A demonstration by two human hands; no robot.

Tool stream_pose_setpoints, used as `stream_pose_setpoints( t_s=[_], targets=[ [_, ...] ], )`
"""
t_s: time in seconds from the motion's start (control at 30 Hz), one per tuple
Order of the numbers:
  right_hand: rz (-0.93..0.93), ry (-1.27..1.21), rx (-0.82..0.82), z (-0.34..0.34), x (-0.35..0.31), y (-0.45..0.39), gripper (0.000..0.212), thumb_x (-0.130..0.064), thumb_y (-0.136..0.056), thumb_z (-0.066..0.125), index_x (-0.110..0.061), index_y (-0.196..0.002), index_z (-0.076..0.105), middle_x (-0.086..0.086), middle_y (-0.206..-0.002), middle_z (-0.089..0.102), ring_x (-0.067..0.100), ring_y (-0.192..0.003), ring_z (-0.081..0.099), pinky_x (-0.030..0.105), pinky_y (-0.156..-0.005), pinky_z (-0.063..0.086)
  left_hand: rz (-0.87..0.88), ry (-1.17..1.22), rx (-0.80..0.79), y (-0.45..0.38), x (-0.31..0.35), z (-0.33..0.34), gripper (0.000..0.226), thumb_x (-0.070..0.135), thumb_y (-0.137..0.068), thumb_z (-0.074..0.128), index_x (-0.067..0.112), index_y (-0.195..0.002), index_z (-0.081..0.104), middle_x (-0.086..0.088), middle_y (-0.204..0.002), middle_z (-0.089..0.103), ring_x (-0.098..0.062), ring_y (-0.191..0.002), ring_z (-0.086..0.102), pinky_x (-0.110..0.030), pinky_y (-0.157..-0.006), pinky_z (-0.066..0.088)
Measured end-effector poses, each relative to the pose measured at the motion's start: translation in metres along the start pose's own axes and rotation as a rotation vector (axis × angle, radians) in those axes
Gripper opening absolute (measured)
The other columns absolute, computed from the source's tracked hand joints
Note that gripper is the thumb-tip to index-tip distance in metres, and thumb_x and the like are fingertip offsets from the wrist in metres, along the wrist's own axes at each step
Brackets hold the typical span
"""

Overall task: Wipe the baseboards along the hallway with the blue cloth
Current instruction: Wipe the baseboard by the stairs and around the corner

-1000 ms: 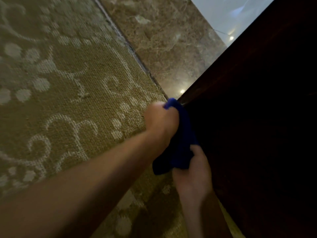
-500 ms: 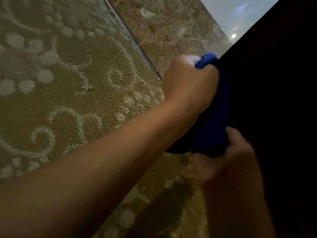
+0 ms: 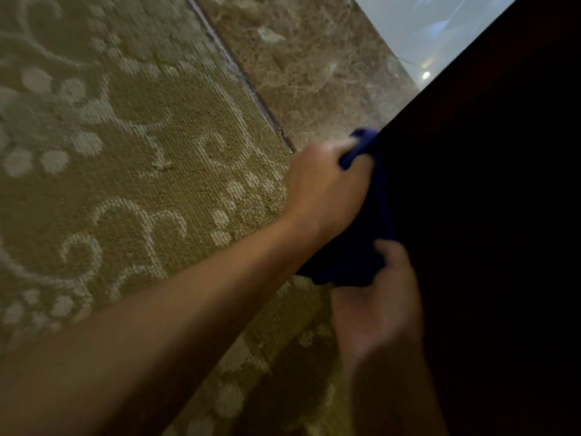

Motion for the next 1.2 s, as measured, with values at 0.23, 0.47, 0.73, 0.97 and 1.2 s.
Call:
stream_pose_setpoints(
  t_s=[0.23, 0.47, 0.73, 0.97, 1.2],
  targets=[
    [-0.019, 0.073, 0.049, -0.033, 0.024, -0.017, 0.040, -0.016, -0.091, 0.057, -0.026, -0.130, 0.056, -0.001, -0.127, 0.062, 0.018, -0.111, 0.063, 0.037, -0.096, 0.049, -0.004, -0.169, -0.013, 0.017, -0.031, 0.014, 0.021, 0.019, -0.093, 0.047, 0.009, -0.086, 0.065, -0.006, -0.071, 0.064, -0.027, -0.068, 0.061, -0.036, -0.061, 0.042],
    [0.134, 0.089, 0.198, -0.076, 0.036, -0.036, 0.033, -0.013, -0.092, 0.056, -0.021, -0.124, 0.057, 0.010, -0.120, 0.062, 0.030, -0.105, 0.062, 0.048, -0.091, 0.052, -0.275, -0.297, -0.238, 0.047, -0.062, 0.035, 0.040, 0.019, -0.096, 0.051, 0.016, -0.136, 0.057, -0.008, -0.131, 0.062, -0.024, -0.119, 0.059, -0.035, -0.105, 0.046],
    [-0.002, -0.057, 0.033, -0.090, -0.001, 0.005, 0.049, -0.018, -0.088, 0.059, -0.030, -0.135, 0.049, 0.004, -0.123, 0.063, 0.025, -0.106, 0.063, 0.038, -0.075, 0.055, -0.031, -0.153, -0.058, 0.080, -0.010, 0.026, 0.030, 0.025, -0.092, 0.045, 0.011, -0.105, 0.068, -0.010, -0.087, 0.069, -0.026, -0.079, 0.065, -0.043, -0.074, 0.057],
    [-0.084, -0.036, 0.221, -0.170, -0.009, 0.018, 0.040, -0.011, -0.090, 0.057, -0.016, -0.129, 0.052, 0.013, -0.124, 0.061, 0.031, -0.104, 0.063, 0.047, -0.085, 0.054, -0.656, 0.080, -0.214, 0.138, -0.044, 0.078, 0.024, 0.015, -0.097, 0.048, 0.013, -0.117, 0.061, -0.013, -0.114, 0.065, -0.030, -0.100, 0.063, -0.048, -0.093, 0.054],
    [-0.268, 0.020, 0.293, -0.248, -0.059, 0.059, 0.035, -0.018, -0.091, 0.059, -0.016, -0.125, 0.056, 0.006, -0.119, 0.064, 0.024, -0.102, 0.066, 0.042, -0.081, 0.056, -0.518, 0.018, -0.505, 0.179, 0.001, 0.109, 0.016, 0.022, -0.094, 0.060, 0.013, -0.101, 0.070, -0.007, -0.106, 0.070, -0.024, -0.096, 0.065, -0.043, -0.093, 0.053]
  ],
)
Point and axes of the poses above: each hand's wrist, its own y-axis away from the middle knuckle, its own z-axis out of the palm, x = y × z, the point moved 4 cm from there along -y, towards the middle knuckle
